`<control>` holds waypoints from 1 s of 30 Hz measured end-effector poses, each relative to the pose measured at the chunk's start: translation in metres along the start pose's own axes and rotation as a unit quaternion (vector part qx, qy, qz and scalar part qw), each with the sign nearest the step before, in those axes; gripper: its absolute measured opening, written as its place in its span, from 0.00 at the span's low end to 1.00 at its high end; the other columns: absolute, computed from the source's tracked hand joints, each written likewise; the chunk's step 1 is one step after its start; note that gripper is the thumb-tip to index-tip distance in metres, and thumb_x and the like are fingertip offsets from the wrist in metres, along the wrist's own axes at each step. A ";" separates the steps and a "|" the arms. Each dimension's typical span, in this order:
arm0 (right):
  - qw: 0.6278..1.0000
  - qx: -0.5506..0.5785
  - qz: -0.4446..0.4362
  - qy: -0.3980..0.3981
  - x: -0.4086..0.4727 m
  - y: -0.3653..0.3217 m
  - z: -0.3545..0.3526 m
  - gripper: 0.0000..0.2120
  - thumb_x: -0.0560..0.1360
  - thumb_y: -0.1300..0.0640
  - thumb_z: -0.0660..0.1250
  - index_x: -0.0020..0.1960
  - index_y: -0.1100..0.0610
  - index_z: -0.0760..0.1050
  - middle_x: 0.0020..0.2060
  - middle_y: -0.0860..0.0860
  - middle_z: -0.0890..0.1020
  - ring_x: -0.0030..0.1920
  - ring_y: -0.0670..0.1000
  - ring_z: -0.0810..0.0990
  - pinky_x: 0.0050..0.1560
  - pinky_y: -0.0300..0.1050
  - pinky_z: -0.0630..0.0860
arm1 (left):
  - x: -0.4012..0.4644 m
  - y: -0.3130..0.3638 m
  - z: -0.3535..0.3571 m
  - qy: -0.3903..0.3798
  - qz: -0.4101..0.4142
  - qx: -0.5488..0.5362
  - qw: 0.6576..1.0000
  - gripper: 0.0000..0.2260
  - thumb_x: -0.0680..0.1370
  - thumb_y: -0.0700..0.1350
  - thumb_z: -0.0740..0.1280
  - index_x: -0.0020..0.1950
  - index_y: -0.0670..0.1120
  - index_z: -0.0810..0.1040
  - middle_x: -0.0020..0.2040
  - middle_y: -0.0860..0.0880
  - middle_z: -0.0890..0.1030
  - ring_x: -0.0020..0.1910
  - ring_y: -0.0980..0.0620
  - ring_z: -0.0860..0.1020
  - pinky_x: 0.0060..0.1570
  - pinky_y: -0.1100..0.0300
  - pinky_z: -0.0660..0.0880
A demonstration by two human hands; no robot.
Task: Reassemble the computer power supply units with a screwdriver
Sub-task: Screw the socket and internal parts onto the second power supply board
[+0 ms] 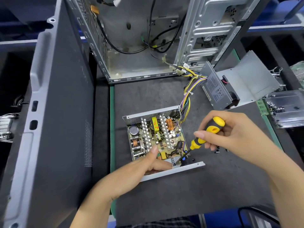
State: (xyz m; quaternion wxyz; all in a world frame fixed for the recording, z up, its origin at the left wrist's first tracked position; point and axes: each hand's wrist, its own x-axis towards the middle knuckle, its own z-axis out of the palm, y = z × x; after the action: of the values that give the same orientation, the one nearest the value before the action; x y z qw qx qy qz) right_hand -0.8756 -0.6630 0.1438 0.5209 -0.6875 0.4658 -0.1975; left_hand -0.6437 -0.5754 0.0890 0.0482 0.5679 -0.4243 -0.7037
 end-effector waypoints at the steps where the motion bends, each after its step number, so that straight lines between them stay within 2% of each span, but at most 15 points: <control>1: 1.000 0.000 -0.001 0.000 0.000 0.000 0.000 0.09 0.66 0.46 0.72 0.38 0.51 0.78 0.30 0.52 0.81 0.28 0.48 0.80 0.31 0.35 0.75 | 0.000 -0.001 0.000 0.009 0.001 0.004 1.000 0.38 0.73 0.69 0.42 0.73 0.51 0.71 0.75 0.54 0.68 0.76 0.55 0.62 0.76 0.52 0.55; 4: 1.000 -0.003 -0.001 -0.002 0.001 0.000 0.002 0.10 0.66 0.45 0.72 0.38 0.51 0.78 0.30 0.53 0.81 0.28 0.48 0.80 0.31 0.34 0.75 | 0.000 -0.001 0.000 0.009 0.001 0.010 1.000 0.38 0.73 0.69 0.42 0.73 0.52 0.71 0.75 0.54 0.68 0.76 0.54 0.62 0.76 0.51 0.54; 11: 1.000 0.004 0.003 -0.007 0.002 0.002 0.005 0.11 0.65 0.45 0.73 0.38 0.52 0.77 0.30 0.53 0.81 0.30 0.50 0.81 0.32 0.35 0.75 | -0.004 0.002 0.000 -0.010 0.012 -0.007 1.000 0.34 0.75 0.67 0.42 0.70 0.55 0.75 0.72 0.59 0.71 0.73 0.59 0.65 0.76 0.53 0.55; 17: 1.000 0.010 -0.001 0.002 0.001 0.001 0.006 0.11 0.64 0.45 0.73 0.39 0.52 0.77 0.31 0.53 0.81 0.30 0.51 0.81 0.32 0.36 0.77 | -0.001 0.000 0.000 -0.003 0.005 0.015 1.000 0.39 0.71 0.70 0.43 0.75 0.52 0.68 0.76 0.55 0.65 0.76 0.56 0.59 0.77 0.53 0.54; 20: 1.000 0.007 -0.009 0.017 -0.004 0.002 0.003 0.12 0.65 0.45 0.73 0.39 0.52 0.78 0.31 0.53 0.81 0.31 0.51 0.81 0.34 0.38 0.78 | 0.000 -0.003 -0.001 -0.007 0.005 0.033 0.999 0.40 0.70 0.71 0.43 0.75 0.54 0.68 0.77 0.55 0.65 0.77 0.56 0.59 0.77 0.52 0.54; 21: 1.000 0.009 -0.011 0.023 -0.006 0.002 0.003 0.12 0.64 0.45 0.73 0.40 0.53 0.78 0.31 0.53 0.81 0.31 0.51 0.81 0.34 0.38 0.79 | 0.000 -0.003 -0.002 -0.015 0.009 0.034 0.999 0.40 0.70 0.72 0.43 0.74 0.55 0.69 0.76 0.57 0.66 0.76 0.58 0.59 0.77 0.54 0.53; 25: 0.999 0.011 -0.027 0.038 -0.014 0.005 0.006 0.11 0.65 0.46 0.74 0.40 0.52 0.79 0.33 0.54 0.81 0.31 0.51 0.81 0.35 0.40 0.79 | -0.001 0.001 -0.005 -0.086 0.030 0.066 0.994 0.36 0.71 0.72 0.38 0.72 0.64 0.68 0.67 0.79 0.63 0.67 0.81 0.54 0.70 0.68 0.48; 30: 0.996 -0.042 -0.070 0.044 -0.022 0.005 0.011 0.10 0.67 0.44 0.73 0.40 0.49 0.78 0.35 0.48 0.82 0.34 0.50 0.81 0.35 0.46 0.78 | 0.004 0.001 -0.008 -0.114 0.031 0.094 0.989 0.35 0.71 0.72 0.37 0.75 0.66 0.60 0.67 0.81 0.59 0.66 0.83 0.52 0.66 0.73 0.48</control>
State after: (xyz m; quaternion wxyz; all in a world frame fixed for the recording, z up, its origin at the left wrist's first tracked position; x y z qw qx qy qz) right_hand -0.8800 -0.6390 0.1394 0.4556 -0.7302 0.4466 -0.2444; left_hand -0.6384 -0.5822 0.0867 -0.0321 0.4722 -0.5086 -0.7193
